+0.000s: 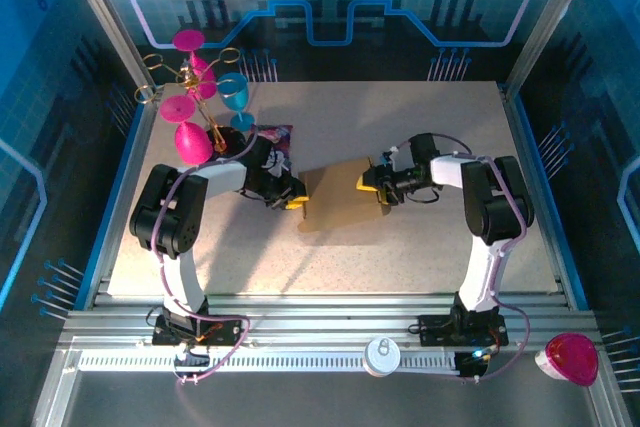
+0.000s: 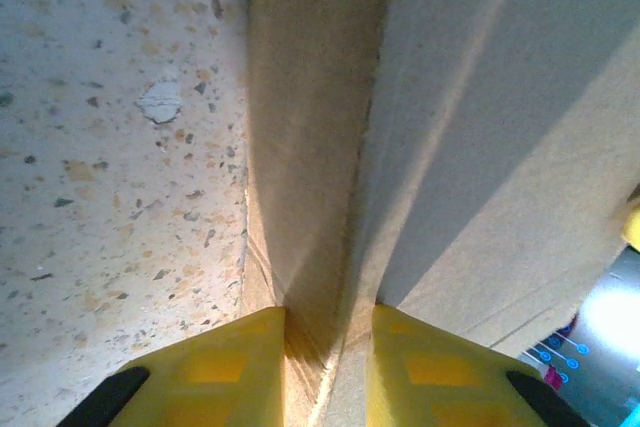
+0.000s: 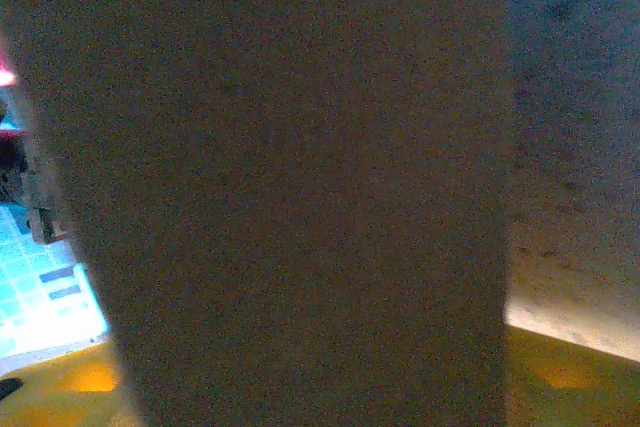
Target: Fold the paper box
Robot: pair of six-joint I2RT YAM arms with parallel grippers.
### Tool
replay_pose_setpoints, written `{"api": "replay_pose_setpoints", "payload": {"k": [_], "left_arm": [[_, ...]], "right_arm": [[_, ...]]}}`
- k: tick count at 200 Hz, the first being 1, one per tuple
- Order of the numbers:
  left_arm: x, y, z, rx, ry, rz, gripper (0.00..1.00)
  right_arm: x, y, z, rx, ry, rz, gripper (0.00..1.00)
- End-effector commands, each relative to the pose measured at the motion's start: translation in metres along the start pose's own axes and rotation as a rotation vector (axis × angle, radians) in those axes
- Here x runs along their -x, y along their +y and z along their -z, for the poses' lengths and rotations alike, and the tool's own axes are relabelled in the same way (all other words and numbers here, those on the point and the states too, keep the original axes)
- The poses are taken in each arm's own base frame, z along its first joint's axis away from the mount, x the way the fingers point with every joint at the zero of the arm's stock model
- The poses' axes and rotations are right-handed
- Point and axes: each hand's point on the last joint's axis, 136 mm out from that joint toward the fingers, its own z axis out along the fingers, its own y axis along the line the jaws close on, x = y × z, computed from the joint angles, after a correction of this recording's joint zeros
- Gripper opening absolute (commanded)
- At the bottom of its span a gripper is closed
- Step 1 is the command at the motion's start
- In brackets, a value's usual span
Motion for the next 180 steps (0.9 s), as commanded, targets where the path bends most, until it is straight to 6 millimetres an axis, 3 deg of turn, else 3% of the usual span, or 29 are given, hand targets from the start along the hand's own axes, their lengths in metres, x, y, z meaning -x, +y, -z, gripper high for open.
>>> {"api": "replay_pose_setpoints", "payload": {"k": [1,72,122,145,180], "left_arm": [[-0.005,0.029,-0.003,0.085,-0.005,0.062,0.23],[0.004,0.004,0.005,0.013,-0.040,0.048,0.23],[0.009,-0.018,0.016,-0.040,-0.075,0.032,0.26],[0.015,-0.042,0.041,-0.070,-0.149,0.014,0.39],[0.029,-0.069,0.099,-0.160,-0.349,0.121,0.64]], "right_arm": [[-0.001,0.018,-0.009,0.069,0.024,0.014,0.64],[0.000,0.040,-0.012,0.092,0.011,0.022,0.52],[-0.003,0.037,-0.014,0.046,0.016,-0.004,0.41],[0.004,0.042,0.001,0.074,-0.027,-0.056,0.35],[0.016,0.068,0.038,0.178,-0.112,-0.141,0.33]]}}
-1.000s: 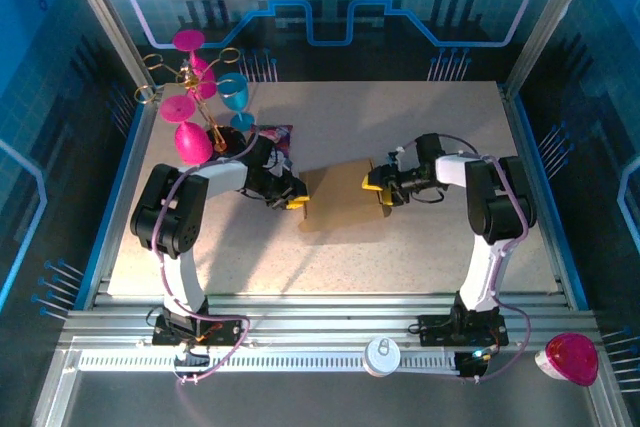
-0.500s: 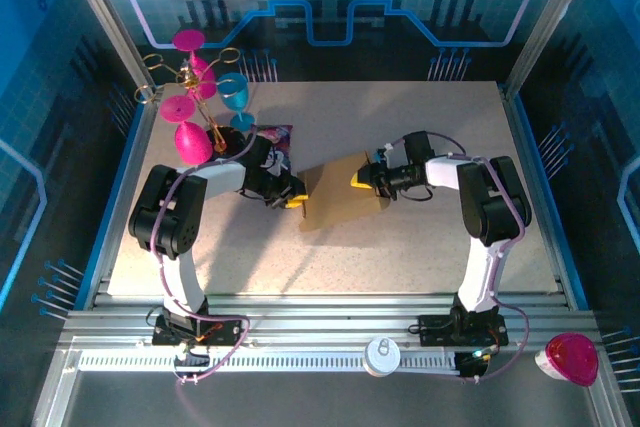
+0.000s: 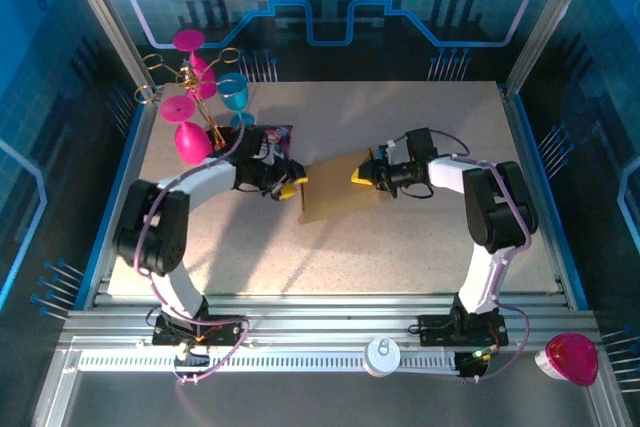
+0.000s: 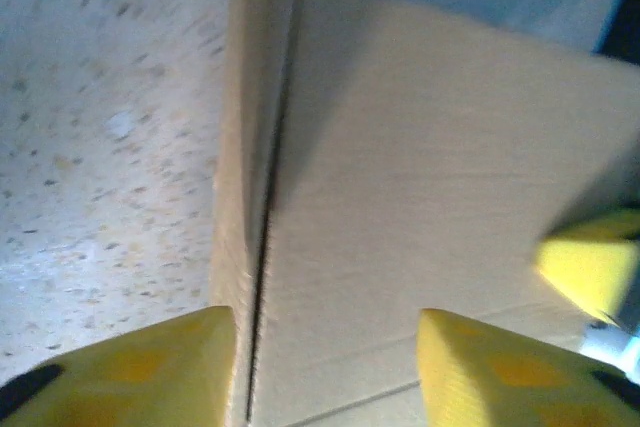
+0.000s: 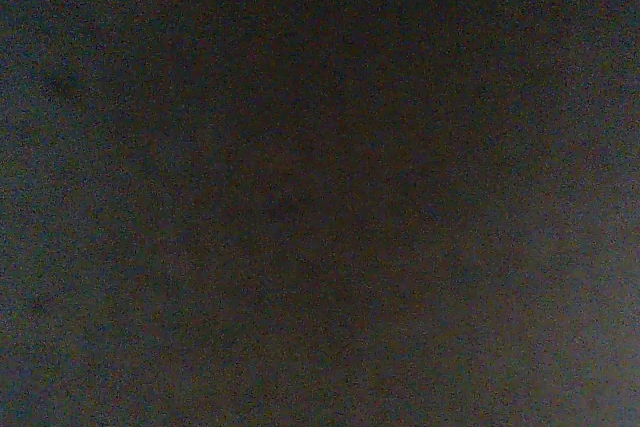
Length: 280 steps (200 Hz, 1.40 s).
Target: Fold the paper box
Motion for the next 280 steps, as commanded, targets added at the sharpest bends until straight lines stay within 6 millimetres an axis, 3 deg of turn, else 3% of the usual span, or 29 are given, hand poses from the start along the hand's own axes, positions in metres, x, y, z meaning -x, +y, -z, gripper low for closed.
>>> {"api": "replay_pose_setpoints", "payload": {"k": [1,41,74,139,224,280], "left_arm": [[0.021,-0.027,0.042,-0.086,-0.165,0.097,0.64],[0.025,-0.038,0.051,-0.134,-0.173,0.286,0.78],[0.027,-0.051,0.044,-0.170,-0.144,0.304,0.80],[0.022,-0.061,0.014,-0.259,-0.110,0.332,0.82],[0.006,-0.062,-0.021,-0.355,-0.032,0.485,0.82],[0.006,-0.071,-0.028,-0.397,-0.045,0.538,0.70]], "right_arm": [[0.010,0.033,0.029,0.103,-0.062,-0.066,0.33],[0.011,0.068,0.056,0.213,-0.070,-0.220,0.32],[0.005,0.082,0.061,0.238,-0.044,-0.295,0.31],[-0.010,0.074,0.058,0.231,-0.012,-0.408,0.30],[-0.007,0.071,0.047,0.304,-0.018,-0.477,0.30],[-0.007,0.062,0.038,0.308,-0.011,-0.505,0.28]]}}
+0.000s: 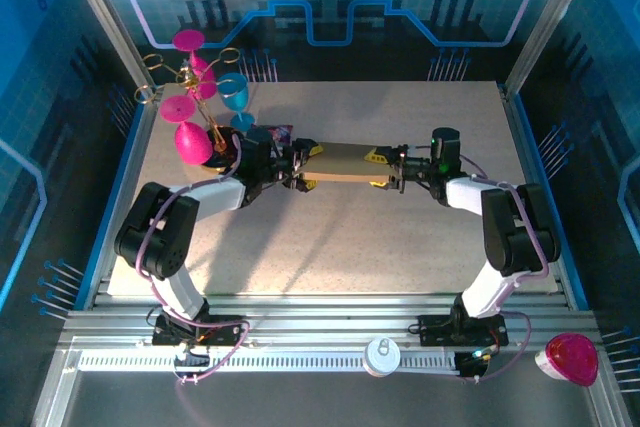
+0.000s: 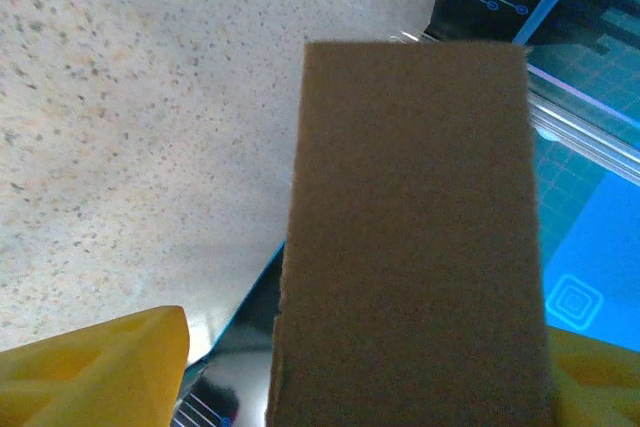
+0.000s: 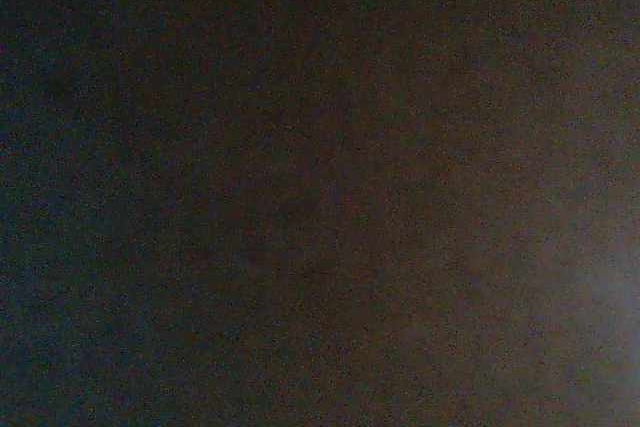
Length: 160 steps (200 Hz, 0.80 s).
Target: Fold the paper box
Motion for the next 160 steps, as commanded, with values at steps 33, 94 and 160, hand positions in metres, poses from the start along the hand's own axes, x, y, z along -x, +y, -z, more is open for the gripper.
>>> {"api": "replay_pose_setpoints", "payload": {"k": [33,94,160], "left_arm": [[-0.004,0.003,-0.003,-0.045,-0.002,0.092,0.55],[-0.007,0.026,0.004,0.026,-0.018,0.231,0.21],[0.000,0.064,0.046,0.197,-0.167,0.411,0.14]], "right_arm": [[0.003,-0.009,-0.004,0.005,0.009,-0.005,0.31],[0.002,-0.006,0.003,-0.056,-0.016,0.078,0.56],[-0.029,0.020,0.059,-0.345,-0.169,0.406,0.70]]}}
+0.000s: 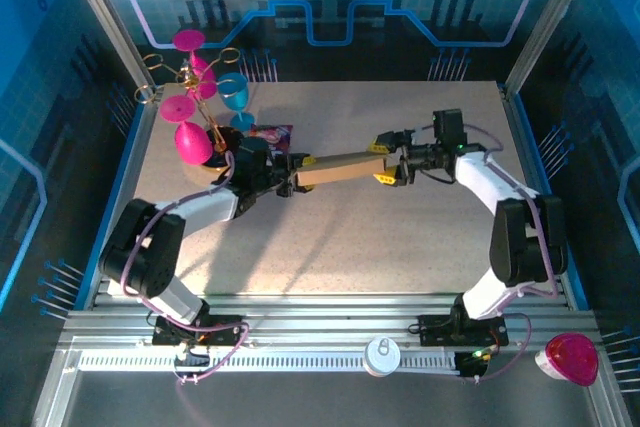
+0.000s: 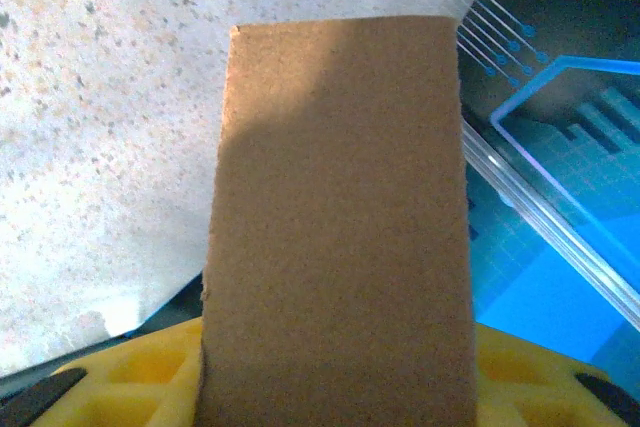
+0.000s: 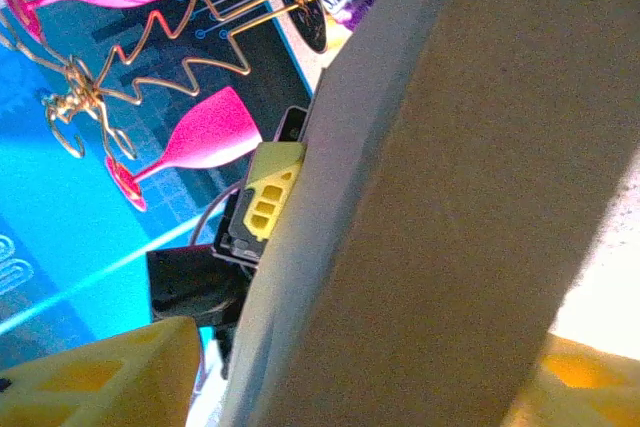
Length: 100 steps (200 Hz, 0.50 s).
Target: Fold the paper box
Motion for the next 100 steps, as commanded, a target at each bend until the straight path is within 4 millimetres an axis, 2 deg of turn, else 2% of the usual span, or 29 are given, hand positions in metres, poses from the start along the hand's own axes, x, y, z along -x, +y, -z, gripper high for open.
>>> {"api": "replay_pose_setpoints", "payload": {"k": [1,26,51,77,89,100], "left_arm": [[0.025,0.048,0.016,0.171,-0.120,0.119,0.14],[0.028,0.059,0.027,0.212,-0.146,0.174,0.15],[0.031,0.072,0.041,0.270,-0.193,0.224,0.14],[0.031,0.089,0.062,0.358,-0.268,0.330,0.14],[0.030,0.095,0.071,0.388,-0.295,0.382,0.15],[0.030,0.101,0.079,0.418,-0.317,0.438,0.15]], "right_arm": [[-0.014,-0.010,0.038,-0.139,-0.064,0.148,0.70],[-0.012,-0.003,0.056,-0.147,-0.135,0.221,0.69],[-0.014,0.009,0.071,-0.208,-0.226,0.376,0.68],[-0.023,0.016,0.075,-0.350,-0.301,0.655,0.49],[-0.032,0.011,0.070,-0.468,-0.315,0.851,0.43],[-0.043,0.010,0.061,-0.509,-0.313,1.040,0.37]]}}
